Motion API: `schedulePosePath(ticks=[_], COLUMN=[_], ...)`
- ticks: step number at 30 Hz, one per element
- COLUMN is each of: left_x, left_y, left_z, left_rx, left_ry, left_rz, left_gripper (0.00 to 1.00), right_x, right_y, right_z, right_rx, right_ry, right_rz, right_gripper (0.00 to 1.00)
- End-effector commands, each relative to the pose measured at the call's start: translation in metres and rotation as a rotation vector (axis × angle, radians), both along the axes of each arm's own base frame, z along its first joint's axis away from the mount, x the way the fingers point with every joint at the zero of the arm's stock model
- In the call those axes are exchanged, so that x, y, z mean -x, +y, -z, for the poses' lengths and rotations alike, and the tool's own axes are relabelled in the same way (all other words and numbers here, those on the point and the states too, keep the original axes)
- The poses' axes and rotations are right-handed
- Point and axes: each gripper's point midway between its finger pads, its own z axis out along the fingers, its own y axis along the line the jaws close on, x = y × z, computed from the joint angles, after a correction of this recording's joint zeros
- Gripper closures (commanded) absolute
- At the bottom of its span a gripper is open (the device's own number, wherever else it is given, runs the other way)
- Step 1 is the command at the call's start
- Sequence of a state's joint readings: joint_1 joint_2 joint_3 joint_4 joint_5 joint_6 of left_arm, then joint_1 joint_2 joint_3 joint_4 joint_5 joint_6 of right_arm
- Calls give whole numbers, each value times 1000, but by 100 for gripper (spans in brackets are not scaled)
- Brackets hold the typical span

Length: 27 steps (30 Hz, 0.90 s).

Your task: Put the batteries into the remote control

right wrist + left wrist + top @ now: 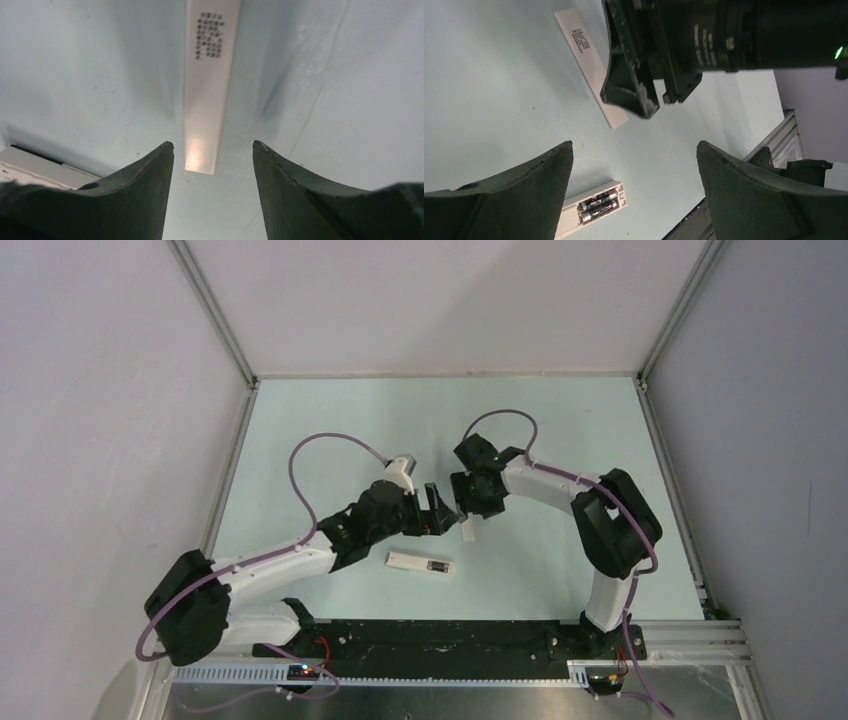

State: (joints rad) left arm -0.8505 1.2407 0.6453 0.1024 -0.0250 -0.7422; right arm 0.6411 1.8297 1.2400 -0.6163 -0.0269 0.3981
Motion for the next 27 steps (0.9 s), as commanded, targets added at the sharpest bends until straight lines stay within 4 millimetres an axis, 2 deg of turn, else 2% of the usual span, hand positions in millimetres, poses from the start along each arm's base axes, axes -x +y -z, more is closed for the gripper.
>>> schedulePosePath(ticks=[1, 4, 10, 14, 20, 27], left_x=[-8, -6, -5, -7, -8, -8], left_y=[12, 21, 34, 44, 51, 54], left_z=[-23, -20, -25, -30, -35, -33], left_rx=[50, 57, 85, 100, 113, 114], left_ry=[-96, -106, -138, -167, -190, -188], left_rz=[-78, -105, -154, -195, -225, -236], left_gripper=[5, 5, 6, 6, 6, 6], right_x=[4, 9, 19, 21, 25, 25], right_y=[7, 8, 2, 2, 4, 4], right_z=[-8, -2, 9, 13, 21, 23], right_rx=[58, 94, 164, 169, 172, 177], right_ry=[-77, -81, -62, -46, -19, -19], right_rz=[25, 33, 52, 49, 37, 37], right_gripper=[36, 36, 37, 43, 47, 44])
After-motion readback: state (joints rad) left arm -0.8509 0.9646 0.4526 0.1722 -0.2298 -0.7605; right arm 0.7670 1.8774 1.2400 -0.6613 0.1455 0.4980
